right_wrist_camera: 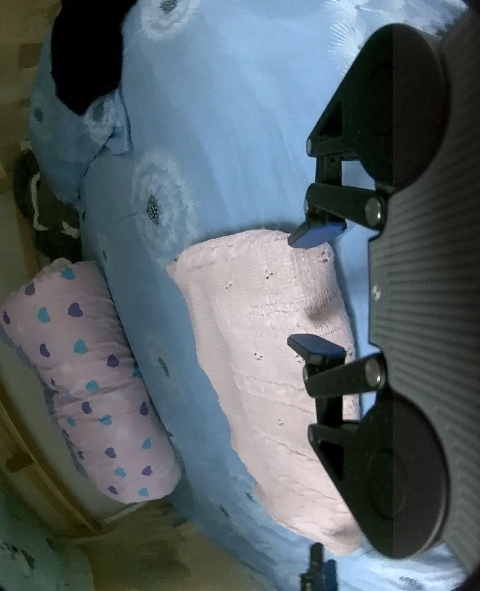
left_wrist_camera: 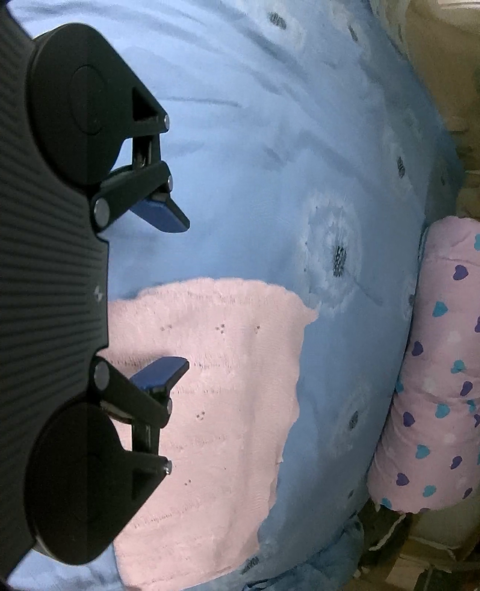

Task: Fold small clothes
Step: 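Pinch the folded cardigan edge with the right tool and straighten it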

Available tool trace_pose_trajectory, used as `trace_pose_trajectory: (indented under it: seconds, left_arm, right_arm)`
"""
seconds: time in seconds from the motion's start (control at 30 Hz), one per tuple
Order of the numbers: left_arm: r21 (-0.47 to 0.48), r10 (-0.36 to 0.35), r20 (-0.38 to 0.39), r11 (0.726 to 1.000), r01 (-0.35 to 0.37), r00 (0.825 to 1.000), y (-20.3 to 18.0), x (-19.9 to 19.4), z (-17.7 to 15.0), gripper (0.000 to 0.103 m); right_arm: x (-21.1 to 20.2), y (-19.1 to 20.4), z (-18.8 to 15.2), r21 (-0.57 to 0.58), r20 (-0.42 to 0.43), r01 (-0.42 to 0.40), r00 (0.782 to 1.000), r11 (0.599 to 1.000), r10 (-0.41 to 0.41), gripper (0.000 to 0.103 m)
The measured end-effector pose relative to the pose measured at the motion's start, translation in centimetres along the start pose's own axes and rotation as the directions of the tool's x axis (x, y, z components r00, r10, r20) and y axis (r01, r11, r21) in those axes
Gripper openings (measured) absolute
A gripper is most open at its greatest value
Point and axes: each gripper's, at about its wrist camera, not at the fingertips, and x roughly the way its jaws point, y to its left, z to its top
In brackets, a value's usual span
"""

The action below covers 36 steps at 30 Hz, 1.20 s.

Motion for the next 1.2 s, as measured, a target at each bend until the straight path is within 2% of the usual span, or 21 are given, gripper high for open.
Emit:
trace_pose_trajectory:
  seconds: [0.13, 0.3, 0.47, 0.57, 0.63, 0.67, 0.7, 0.77, 0.87, 1.03, 1.2]
  left_arm:
    - [-0.014, -0.010, -0.001, 1.000, 0.010, 1.000, 0.7, 0.4, -0.4, 0.082]
    - [-0.014, -0.023, -0.029, 1.000, 0.023, 0.999, 1.1, 2.4, -1.7, 0.082]
    - [0.018, -0.019, -0.025, 1.000, 0.019, 1.000, 0.8, 2.7, -1.8, 0.083]
    - [0.022, -0.014, -0.023, 1.000, 0.015, 1.000, 0.7, 2.8, -2.0, 0.083]
    - [0.028, -0.007, -0.020, 1.000, 0.008, 1.000, 0.7, 3.0, -2.0, 0.086]
    - [0.030, -0.002, -0.019, 1.000, 0.003, 1.000, 0.7, 3.0, -2.1, 0.086]
    - [0.031, 0.000, -0.019, 1.000, 0.001, 1.000, 0.8, 3.1, -2.1, 0.087]
    - [0.025, -0.006, -0.023, 1.000, 0.006, 1.000, 1.1, 3.3, -2.0, 0.088]
    - [0.011, -0.016, -0.025, 1.000, 0.016, 1.000, 1.6, 3.2, -1.8, 0.088]
    - [0.024, -0.041, 0.009, 0.999, 0.041, 0.999, 2.1, 2.0, -1.9, 0.088]
    - [0.033, -0.050, 0.014, 0.998, 0.050, 0.999, 1.9, 1.6, -2.0, 0.088]
  right_arm:
    - [0.2, -0.4, -0.1, 0.022, 0.015, -0.004, 1.000, 1.000, 0.003, 0.054]
    - [0.7, -1.3, 0.0, 0.103, 0.050, -0.022, 0.999, 0.994, 0.017, 0.054]
    - [2.0, -1.9, -0.3, 0.161, 0.033, -0.041, 0.999, 0.986, 0.036, 0.056]
    - [2.5, -1.8, -0.6, 0.170, 0.013, -0.086, 0.996, 0.982, 0.084, 0.055]
    - [2.2, -1.3, -0.7, 0.121, 0.019, -0.078, 0.997, 0.990, 0.076, 0.031]
    - [1.9, -1.0, -0.7, 0.091, 0.018, -0.058, 0.998, 0.994, 0.057, 0.026]
    - [1.7, -0.9, -0.7, 0.067, 0.016, -0.020, 1.000, 0.998, 0.019, 0.025]
    - [2.0, -1.3, -1.0, 0.058, -0.013, 0.023, 1.000, 0.998, -0.022, 0.025]
    - [2.2, -2.0, -1.1, 0.112, -0.031, 0.015, 0.999, 0.994, -0.012, 0.026]
    - [1.8, -1.2, -1.3, 0.065, -0.027, 0.026, 0.999, 0.998, -0.024, 0.039]
    - [-0.3, 0.8, -1.3, 0.052, 0.002, 0.100, 0.995, 0.994, -0.100, 0.044]
